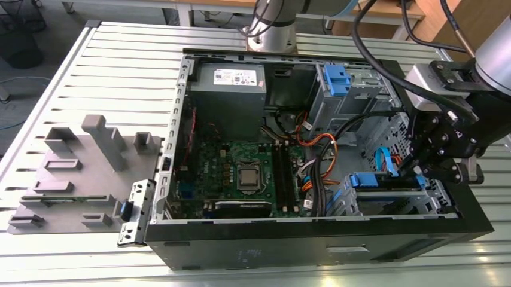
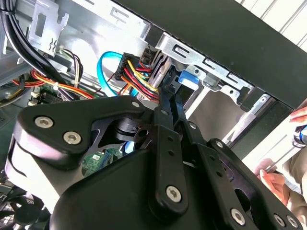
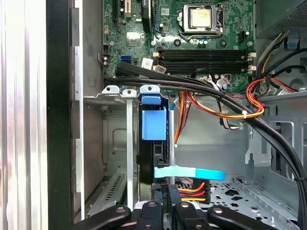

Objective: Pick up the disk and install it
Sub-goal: 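Insert the second disk wire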

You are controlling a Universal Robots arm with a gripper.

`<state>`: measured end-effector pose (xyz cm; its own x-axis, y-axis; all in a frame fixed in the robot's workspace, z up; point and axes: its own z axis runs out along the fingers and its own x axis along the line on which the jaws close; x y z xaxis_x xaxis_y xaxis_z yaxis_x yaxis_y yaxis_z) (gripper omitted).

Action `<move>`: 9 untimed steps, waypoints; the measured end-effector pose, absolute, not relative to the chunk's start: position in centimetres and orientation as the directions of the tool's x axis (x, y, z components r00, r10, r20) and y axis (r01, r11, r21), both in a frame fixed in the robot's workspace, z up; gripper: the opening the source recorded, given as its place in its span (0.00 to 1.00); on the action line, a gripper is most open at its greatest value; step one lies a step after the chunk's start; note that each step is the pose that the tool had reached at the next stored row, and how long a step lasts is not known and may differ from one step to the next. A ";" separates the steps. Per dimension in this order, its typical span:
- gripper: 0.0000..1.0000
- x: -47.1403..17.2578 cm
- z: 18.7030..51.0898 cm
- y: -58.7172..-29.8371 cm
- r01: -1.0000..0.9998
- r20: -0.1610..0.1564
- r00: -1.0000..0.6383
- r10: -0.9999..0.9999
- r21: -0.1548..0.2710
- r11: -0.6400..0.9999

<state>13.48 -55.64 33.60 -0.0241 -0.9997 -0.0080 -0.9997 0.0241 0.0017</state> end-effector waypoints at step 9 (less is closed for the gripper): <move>0.17 13.4 33.5 -55.6 -1.000 -0.005 -0.024 -1.000 0.001 0.024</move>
